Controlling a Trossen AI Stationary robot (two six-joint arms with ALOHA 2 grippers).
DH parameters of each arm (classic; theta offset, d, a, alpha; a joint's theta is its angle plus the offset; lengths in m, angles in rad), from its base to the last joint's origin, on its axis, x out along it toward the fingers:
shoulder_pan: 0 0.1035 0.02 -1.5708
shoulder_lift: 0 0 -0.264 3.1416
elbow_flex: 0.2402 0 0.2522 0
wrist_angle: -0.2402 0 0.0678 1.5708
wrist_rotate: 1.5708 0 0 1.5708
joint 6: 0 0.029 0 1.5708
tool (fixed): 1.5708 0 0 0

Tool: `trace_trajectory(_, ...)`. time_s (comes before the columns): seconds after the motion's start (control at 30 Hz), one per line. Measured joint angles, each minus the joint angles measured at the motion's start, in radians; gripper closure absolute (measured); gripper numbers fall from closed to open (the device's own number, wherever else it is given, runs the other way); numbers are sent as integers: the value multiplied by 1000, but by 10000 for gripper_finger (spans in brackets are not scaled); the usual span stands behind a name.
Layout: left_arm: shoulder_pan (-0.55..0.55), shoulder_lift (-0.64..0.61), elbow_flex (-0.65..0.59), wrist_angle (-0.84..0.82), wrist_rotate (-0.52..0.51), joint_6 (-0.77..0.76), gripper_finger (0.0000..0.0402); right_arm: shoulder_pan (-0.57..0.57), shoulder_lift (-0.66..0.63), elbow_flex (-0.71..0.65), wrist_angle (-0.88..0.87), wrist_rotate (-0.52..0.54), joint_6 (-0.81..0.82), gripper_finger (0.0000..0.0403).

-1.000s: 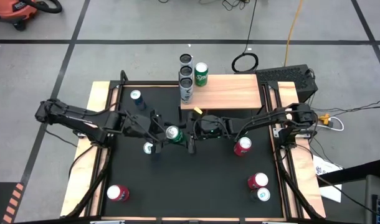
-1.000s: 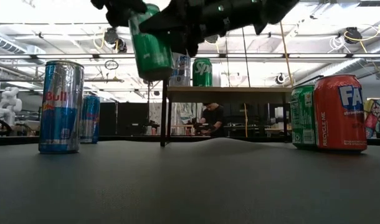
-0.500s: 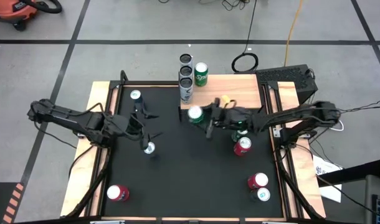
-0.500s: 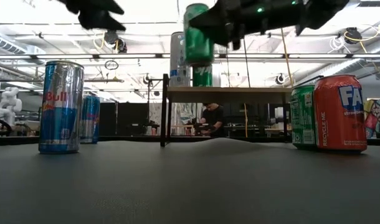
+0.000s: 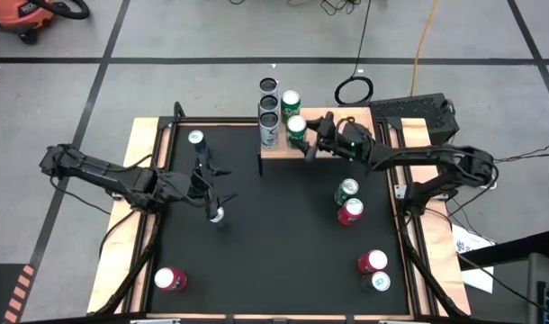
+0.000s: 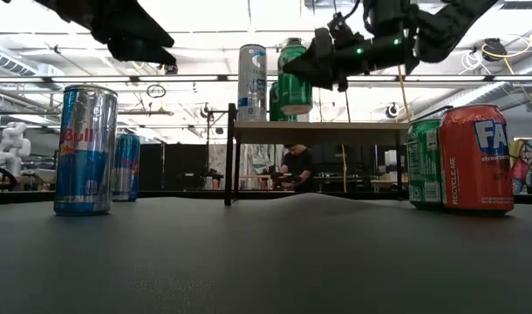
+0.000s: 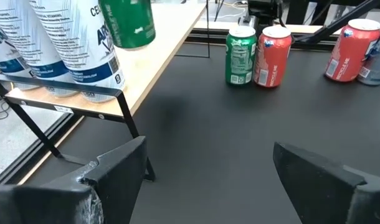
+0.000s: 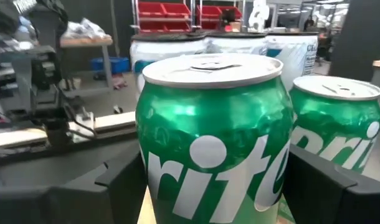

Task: Place canned beverage on shelf
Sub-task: Put the left green soda can on the shelf aligned with the other green soda can

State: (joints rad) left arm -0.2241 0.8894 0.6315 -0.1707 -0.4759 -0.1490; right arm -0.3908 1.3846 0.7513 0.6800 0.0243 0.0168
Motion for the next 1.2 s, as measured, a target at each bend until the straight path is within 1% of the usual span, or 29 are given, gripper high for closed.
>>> trace_trajectory(0.1, 0, 0, 0, 0, 0, 0, 55, -49, 43, 1, 34, -66, 22, 118)
trace_trajectory(0.2, 0, 0, 0, -1, -2, 0, 55, -81, 90, 2, 62, -106, 50, 117)
trace_trajectory(0.4, 0, 0, 0, -3, -16, 0, 55, -102, 152, 13, 133, -114, 54, 117)
trace_trajectory(0.63, 3, 0, 0, -2, -38, 6, 55, -137, 153, 13, 139, -135, 63, 114)
trace_trajectory(0.7, 9, 0, 0, 3, -39, 5, 55, -147, 153, 13, 135, -143, 65, 106)
trace_trajectory(0.8, 17, 0, 0, 4, -39, 5, 55, -159, 153, 13, 137, -202, 89, 85)
trace_trajectory(0.97, 23, 0, 0, 5, -40, 5, 55, -157, 145, 13, 131, -214, 125, 52)
trace_trajectory(1.2, 23, 0, 0, -1, -39, 5, 55, -150, 72, 13, 107, -208, 109, 50)
